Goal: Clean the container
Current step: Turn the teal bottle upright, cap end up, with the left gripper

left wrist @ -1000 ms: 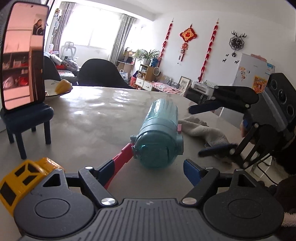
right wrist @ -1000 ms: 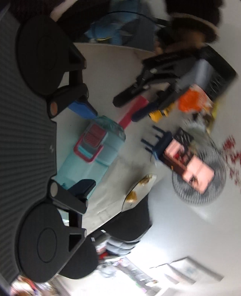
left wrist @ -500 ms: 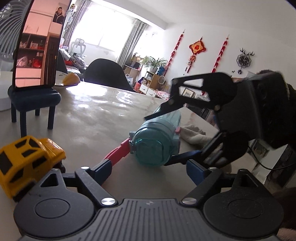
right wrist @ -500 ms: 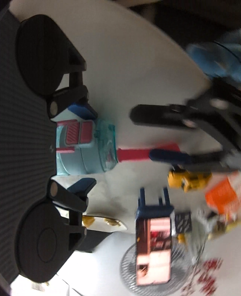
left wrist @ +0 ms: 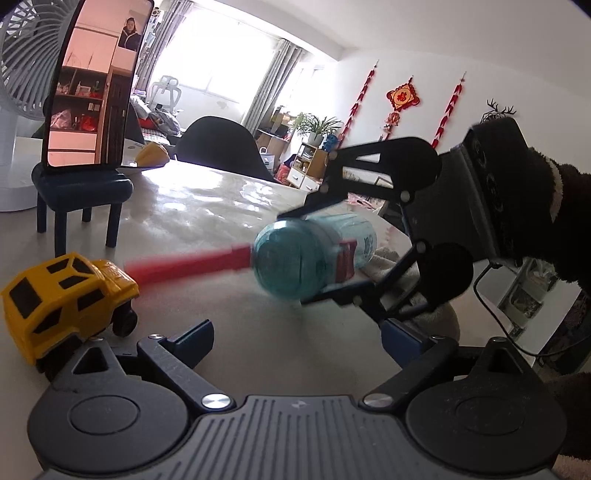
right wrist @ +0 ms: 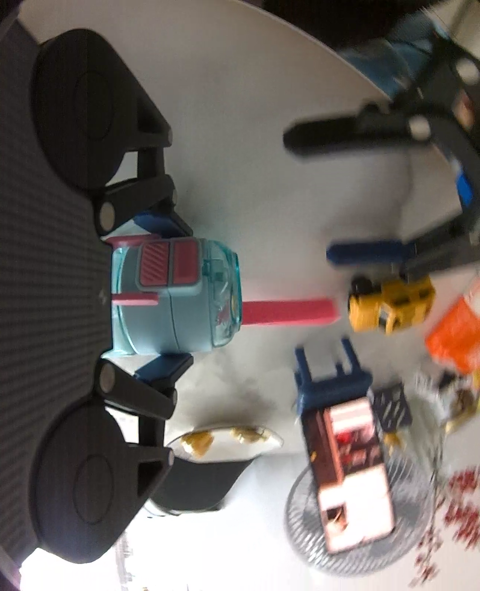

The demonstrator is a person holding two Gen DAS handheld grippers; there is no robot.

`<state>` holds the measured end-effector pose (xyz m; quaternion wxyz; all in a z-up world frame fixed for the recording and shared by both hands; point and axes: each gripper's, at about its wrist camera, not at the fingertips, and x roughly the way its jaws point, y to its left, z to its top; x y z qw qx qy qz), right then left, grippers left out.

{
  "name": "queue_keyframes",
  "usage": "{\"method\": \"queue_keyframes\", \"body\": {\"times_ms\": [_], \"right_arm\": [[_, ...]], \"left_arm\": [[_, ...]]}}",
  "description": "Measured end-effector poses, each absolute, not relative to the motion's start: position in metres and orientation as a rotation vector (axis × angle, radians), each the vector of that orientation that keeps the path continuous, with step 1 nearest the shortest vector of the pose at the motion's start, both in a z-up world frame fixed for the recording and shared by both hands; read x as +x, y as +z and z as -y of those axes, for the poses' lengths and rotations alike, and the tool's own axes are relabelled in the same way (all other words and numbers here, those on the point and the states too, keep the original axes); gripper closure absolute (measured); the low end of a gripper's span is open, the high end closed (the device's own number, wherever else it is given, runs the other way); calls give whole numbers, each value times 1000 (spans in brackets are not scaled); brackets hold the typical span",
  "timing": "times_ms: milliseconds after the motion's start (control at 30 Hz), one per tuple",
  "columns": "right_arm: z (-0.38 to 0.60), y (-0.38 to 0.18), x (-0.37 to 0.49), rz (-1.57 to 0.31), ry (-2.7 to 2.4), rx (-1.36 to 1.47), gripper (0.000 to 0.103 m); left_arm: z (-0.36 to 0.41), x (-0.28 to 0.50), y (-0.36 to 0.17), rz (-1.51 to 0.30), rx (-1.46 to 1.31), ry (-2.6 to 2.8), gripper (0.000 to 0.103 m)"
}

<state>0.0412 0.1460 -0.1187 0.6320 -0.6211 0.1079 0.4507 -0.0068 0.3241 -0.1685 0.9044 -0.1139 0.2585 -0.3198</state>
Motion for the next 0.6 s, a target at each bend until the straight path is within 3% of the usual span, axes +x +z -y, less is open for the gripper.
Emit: {"method": "queue_keyframes", "body": {"times_ms": [400, 600], "right_arm": [[-101, -49, 75, -340, 921, -643, 39], [-58, -42, 94, -337, 903, -220, 39]], "left_arm": [[-309, 4, -153, -486, -246, -674, 5], [-282, 24, -141, -465, -233, -716, 5]]}}
